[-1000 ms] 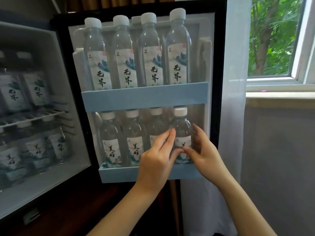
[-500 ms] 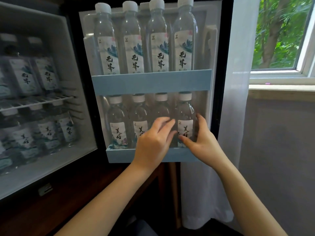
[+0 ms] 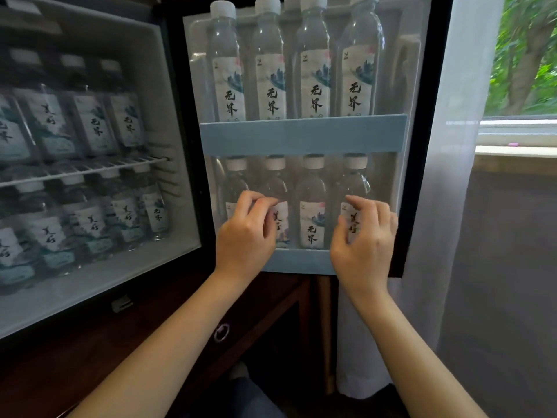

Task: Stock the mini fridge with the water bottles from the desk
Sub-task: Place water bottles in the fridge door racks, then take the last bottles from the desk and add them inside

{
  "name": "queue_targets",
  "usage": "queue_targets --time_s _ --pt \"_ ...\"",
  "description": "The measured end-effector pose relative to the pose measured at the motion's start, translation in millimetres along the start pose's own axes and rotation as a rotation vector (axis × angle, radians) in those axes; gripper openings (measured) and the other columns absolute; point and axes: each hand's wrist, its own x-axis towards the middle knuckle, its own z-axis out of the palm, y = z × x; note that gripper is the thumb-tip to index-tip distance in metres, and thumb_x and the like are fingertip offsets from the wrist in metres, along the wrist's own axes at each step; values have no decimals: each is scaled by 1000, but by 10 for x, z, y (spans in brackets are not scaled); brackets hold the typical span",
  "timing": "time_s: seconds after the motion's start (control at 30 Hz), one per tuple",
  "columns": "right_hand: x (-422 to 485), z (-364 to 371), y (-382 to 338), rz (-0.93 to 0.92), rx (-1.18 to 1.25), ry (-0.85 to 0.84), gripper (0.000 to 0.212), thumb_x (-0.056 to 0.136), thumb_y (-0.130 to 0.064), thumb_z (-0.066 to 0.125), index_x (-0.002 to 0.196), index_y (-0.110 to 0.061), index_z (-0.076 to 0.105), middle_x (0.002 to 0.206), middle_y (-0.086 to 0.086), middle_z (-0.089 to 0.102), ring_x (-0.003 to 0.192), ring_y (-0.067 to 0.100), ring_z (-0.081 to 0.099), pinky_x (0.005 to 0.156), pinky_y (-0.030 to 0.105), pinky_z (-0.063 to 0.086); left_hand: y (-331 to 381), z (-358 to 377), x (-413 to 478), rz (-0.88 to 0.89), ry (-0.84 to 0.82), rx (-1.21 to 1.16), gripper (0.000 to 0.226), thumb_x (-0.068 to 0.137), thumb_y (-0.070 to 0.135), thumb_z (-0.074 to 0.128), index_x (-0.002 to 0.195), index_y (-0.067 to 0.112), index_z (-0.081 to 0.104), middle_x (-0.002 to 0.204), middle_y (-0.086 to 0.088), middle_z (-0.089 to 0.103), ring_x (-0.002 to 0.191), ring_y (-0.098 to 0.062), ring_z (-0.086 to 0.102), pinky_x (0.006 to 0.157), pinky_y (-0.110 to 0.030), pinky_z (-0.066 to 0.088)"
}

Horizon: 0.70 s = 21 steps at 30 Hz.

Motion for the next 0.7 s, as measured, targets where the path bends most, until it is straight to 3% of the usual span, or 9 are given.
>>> queue_targets --time_s 0.13,0.37,0.57,0.7 --pt "-58 178 -180 -72 48 -71 27 80 -11 46 101 -1 61 93 13 59 89 23 48 80 16 31 -144 -199 -82 -26 -8 38 23 87 14 48 95 5 68 93 -7 60 57 -15 57 46 -17 42" --pt "-320 569 -613 -143 171 -262 21 82 -4 49 99 -1 61 90 12 60 84 28 55 78 18 33 -573 -712 -318 -122 -11 193 21 87 13 49 97 6 66 94 -7 59 58 -13 55 47 -17 40" --pt "-731 999 -1125 -148 341 -617 21 88 -6 50 106 -5 60 98 6 60 95 22 55 79 14 34 -1082 -1328 -724 -296 -22 359 16 83 1 62 98 6 66 95 -7 58 52 -13 53 47 -12 30" --pt "-1136 1288 -1522 -183 448 -819 23 87 -11 47 103 -6 62 96 5 61 93 21 59 78 21 42 -1392 -1839 -1171 -436 3 473 15 84 2 60 98 7 66 93 -6 58 53 -17 57 46 -24 41"
